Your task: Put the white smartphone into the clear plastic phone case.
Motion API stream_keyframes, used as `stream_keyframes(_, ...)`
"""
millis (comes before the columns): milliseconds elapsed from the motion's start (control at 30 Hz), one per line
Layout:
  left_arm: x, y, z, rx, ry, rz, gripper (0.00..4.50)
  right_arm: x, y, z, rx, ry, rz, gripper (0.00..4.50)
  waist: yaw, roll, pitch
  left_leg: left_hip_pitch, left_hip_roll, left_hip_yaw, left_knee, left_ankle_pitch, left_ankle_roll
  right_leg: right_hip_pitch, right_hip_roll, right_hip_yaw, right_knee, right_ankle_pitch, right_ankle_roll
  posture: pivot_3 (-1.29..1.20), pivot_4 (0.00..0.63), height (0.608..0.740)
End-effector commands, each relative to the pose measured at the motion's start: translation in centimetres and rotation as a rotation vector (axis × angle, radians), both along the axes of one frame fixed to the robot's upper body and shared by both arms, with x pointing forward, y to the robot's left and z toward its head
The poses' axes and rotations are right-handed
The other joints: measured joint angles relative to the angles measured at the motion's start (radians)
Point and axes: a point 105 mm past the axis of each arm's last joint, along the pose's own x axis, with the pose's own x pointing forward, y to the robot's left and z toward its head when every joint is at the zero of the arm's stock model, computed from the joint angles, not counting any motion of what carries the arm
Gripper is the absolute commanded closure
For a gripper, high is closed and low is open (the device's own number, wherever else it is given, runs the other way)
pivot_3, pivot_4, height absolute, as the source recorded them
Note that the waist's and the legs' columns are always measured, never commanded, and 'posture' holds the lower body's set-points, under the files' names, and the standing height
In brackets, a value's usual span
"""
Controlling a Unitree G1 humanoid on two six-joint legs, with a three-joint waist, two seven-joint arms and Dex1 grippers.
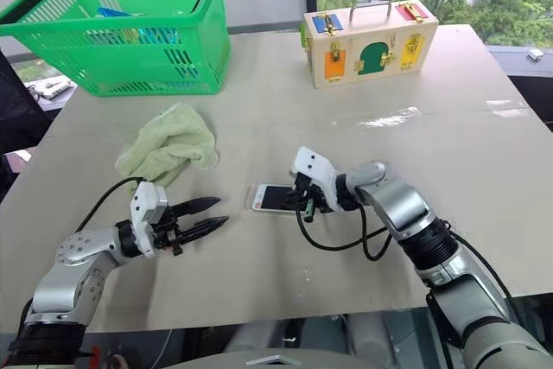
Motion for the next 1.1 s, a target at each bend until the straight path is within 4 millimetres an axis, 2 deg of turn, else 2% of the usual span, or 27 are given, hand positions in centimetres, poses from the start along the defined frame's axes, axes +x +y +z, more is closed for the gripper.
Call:
stream_keyframes(33, 0.1, 0.4, 0.6, 0.001, -0.020, 0.004, 2.00, -0.9, 0.7, 1.1, 0.015, -0.015, 0.074, 4.50, 0.001, 0.000, 0.002, 0.000, 0.000, 0.000, 0.000, 0.000, 0.000, 0.000, 0.000, 0.000, 0.000, 0.000, 0.000, 0.00, 0.150, 0.740)
stream_keyframes(367, -0.2, 0.3, 0.8, 0.012, -0.021, -0.004, 2.00, -1.7, 1.3, 0.0, -0.045, -0.015, 0.160, 4.50, 0.001, -0.003, 0.005, 0.000, 0.000, 0.000, 0.000, 0.000, 0.000, 0.000, 0.000, 0.000, 0.000, 0.000, 0.000, 0.00, 0.150, 0.740)
stream_keyframes(567, -0.3, 0.4, 0.9, 0.014, -0.025, 0.007, 2.00, -0.3, 1.6, -0.9, -0.087, -0.064, 0.122, 4.50, 0.002, -0.003, 0.006, 0.000, 0.000, 0.000, 0.000, 0.000, 0.000, 0.000, 0.000, -0.001, 0.000, 0.000, 0.000, 0.00, 0.150, 0.740)
stream_keyframes(667, -0.3, 0.4, 1.0, 0.014, -0.026, 0.010, 2.00, -0.2, 1.6, -0.9, -0.086, -0.061, 0.132, 4.50, 0.002, -0.003, 0.006, 0.000, 0.000, 0.000, 0.000, 0.000, 0.000, 0.000, 0.000, -0.001, 0.000, 0.000, 0.000, 0.00, 0.150, 0.740)
stream_keyframes(867, -0.3, 0.4, 0.9, 0.011, -0.026, 0.012, 2.00, -0.5, 1.7, 0.2, -0.032, -0.040, 0.146, 4.50, 0.002, -0.003, 0.006, 0.000, 0.000, 0.000, 0.001, 0.000, 0.000, 0.000, 0.000, -0.001, 0.000, 0.000, 0.000, 0.00, 0.150, 0.740)
stream_keyframes(1100, -0.2, 0.3, 0.8, 0.012, -0.027, 0.011, 2.00, -0.8, 2.1, 2.7, 0.088, -0.005, 0.141, 4.50, 0.001, -0.003, 0.006, 0.000, 0.000, -0.001, 0.001, 0.000, 0.000, 0.000, 0.000, -0.001, 0.000, 0.000, 0.000, 0.00, 0.150, 0.740)
